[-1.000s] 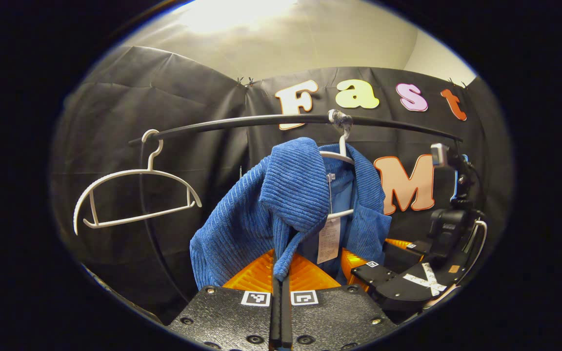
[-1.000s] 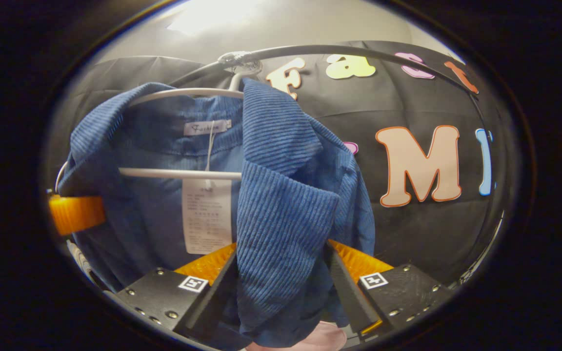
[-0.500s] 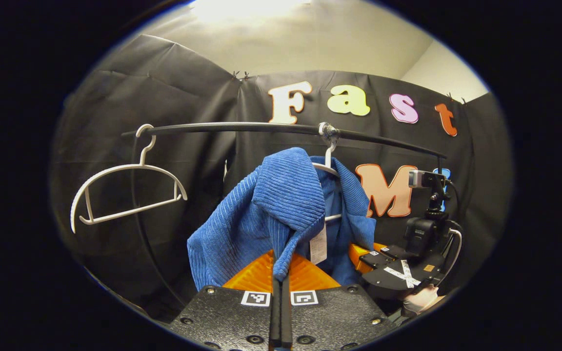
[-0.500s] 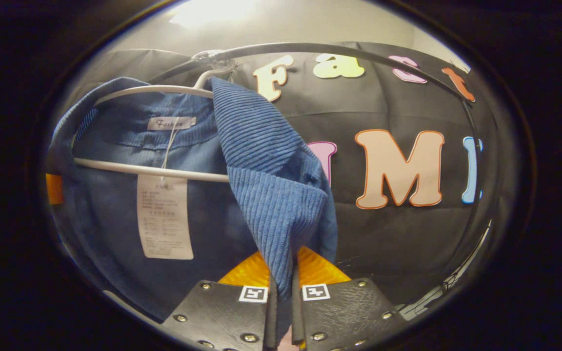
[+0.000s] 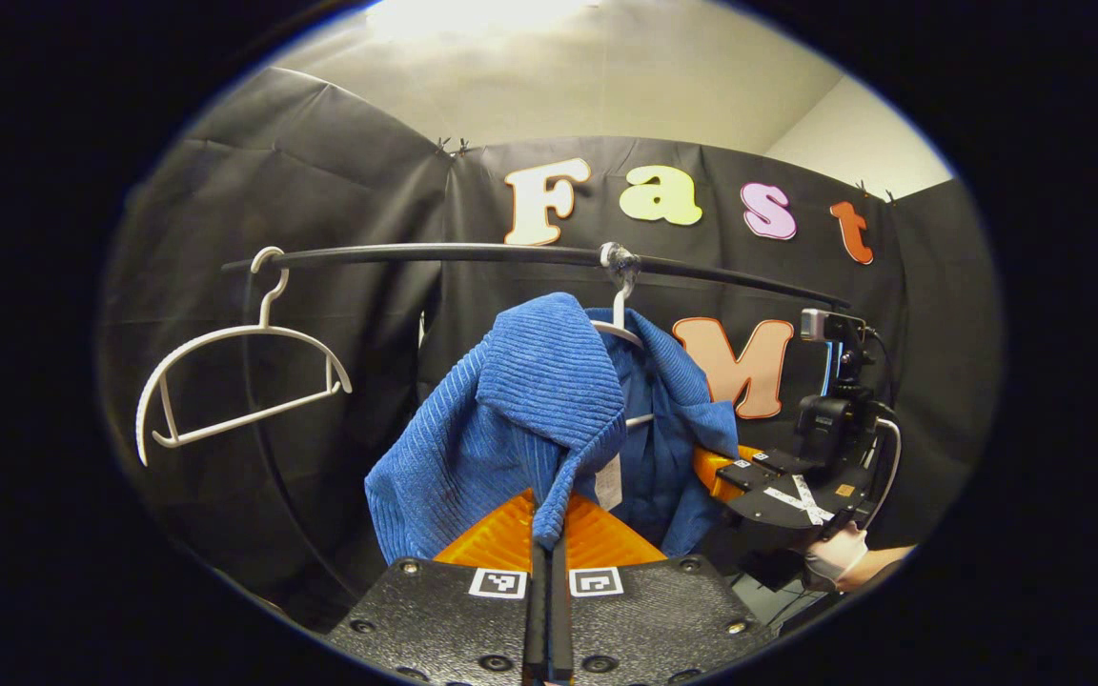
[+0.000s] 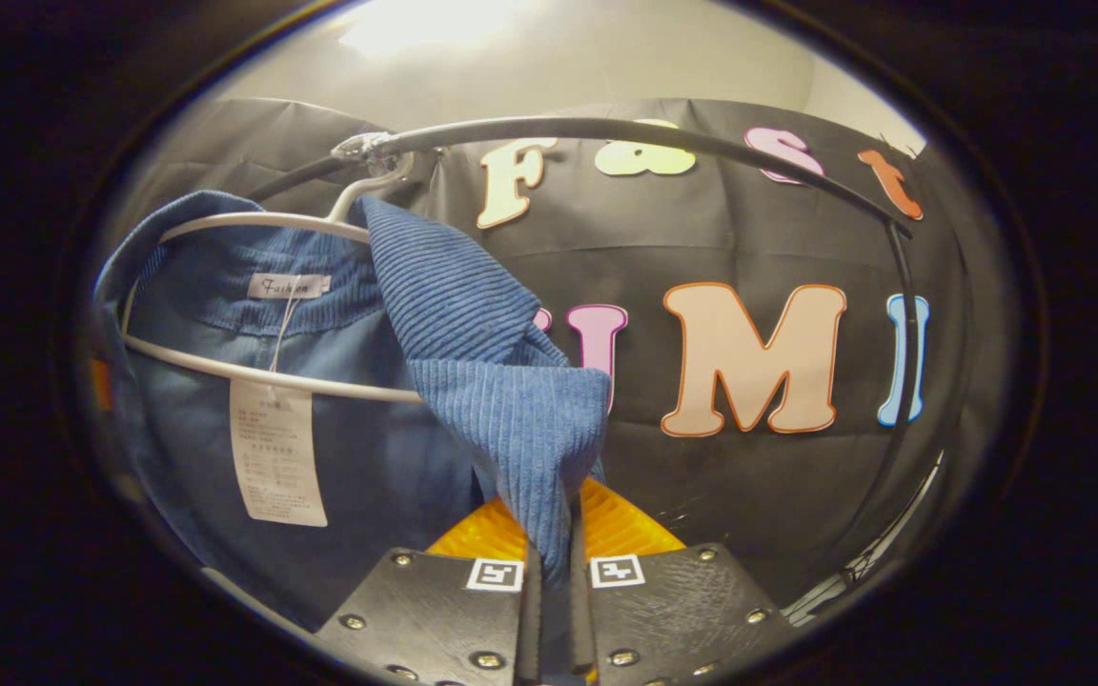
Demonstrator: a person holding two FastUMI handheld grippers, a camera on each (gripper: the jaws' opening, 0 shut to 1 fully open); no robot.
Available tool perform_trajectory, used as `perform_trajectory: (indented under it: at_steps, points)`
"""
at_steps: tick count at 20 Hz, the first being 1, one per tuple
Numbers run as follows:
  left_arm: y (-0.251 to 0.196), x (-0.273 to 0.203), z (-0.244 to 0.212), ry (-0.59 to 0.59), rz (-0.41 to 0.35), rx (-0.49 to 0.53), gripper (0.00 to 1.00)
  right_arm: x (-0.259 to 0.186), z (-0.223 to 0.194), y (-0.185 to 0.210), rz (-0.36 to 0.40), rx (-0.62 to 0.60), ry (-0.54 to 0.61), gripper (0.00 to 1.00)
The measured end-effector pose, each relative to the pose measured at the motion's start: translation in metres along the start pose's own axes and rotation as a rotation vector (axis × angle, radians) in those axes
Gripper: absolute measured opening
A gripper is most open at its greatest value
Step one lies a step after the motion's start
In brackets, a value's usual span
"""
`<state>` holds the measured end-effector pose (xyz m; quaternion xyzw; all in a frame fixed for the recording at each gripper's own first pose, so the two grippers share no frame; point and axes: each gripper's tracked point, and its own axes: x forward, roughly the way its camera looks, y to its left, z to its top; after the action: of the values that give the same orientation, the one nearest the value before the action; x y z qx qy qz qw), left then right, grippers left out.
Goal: Grasp the clothes on the hanger with both hands and then place them into the laundry hamper below.
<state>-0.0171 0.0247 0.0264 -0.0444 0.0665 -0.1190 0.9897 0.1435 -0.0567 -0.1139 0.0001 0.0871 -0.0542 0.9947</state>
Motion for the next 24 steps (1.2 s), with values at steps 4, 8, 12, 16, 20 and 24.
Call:
perform_trajectory:
  at_steps: [4,8,12,16,20,24]
  points:
    - [-0.008,0.0,0.008,-0.033,-0.021,0.015,0.11,-0.003,0.001,0.002,0.011,0.005,-0.001,0.11]
    - [0.001,0.006,0.003,-0.024,0.024,0.038,0.02,-0.002,0.001,0.004,0.022,0.004,0.002,0.11]
    - [0.027,-0.007,0.019,-0.048,0.103,0.046,0.01,0.004,0.009,-0.009,0.004,-0.01,-0.008,0.11]
    - [0.05,-0.022,0.044,-0.081,0.136,0.075,0.02,0.02,0.023,-0.028,-0.028,-0.028,-0.03,0.11]
    - [0.065,-0.04,0.074,-0.124,0.16,0.035,0.0,0.032,0.038,-0.045,-0.053,-0.044,-0.06,0.11]
    - [0.079,-0.046,0.097,-0.144,0.179,0.019,0.01,0.043,0.052,-0.053,-0.06,-0.043,-0.086,0.11]
